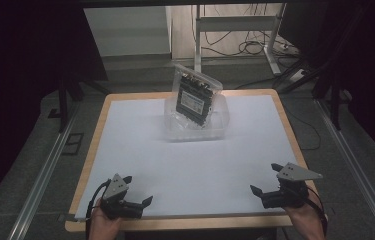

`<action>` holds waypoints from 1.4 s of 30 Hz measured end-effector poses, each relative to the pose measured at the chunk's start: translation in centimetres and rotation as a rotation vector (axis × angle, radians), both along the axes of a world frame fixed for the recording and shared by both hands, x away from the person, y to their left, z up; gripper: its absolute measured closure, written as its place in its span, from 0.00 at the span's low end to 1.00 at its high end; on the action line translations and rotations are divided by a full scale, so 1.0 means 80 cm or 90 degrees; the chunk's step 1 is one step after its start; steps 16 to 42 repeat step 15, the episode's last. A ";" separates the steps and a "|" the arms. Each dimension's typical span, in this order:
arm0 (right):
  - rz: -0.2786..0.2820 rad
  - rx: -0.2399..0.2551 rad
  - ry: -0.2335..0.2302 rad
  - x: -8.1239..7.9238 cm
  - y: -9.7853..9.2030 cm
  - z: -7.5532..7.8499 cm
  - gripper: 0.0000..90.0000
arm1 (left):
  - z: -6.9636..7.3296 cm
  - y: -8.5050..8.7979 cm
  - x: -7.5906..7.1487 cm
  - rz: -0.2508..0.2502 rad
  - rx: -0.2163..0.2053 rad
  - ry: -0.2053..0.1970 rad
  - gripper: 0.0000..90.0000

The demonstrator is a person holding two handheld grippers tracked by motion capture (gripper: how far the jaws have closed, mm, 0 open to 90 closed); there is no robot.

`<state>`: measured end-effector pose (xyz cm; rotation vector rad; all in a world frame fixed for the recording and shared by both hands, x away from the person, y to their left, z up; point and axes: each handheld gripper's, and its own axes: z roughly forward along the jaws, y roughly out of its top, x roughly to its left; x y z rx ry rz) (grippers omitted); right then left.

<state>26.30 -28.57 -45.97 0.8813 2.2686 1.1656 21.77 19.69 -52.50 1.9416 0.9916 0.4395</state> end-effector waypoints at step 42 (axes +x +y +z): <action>-0.016 -0.036 0.036 -0.010 -0.017 -0.036 0.00 | -0.002 -0.003 0.002 0.009 0.024 -0.002 0.00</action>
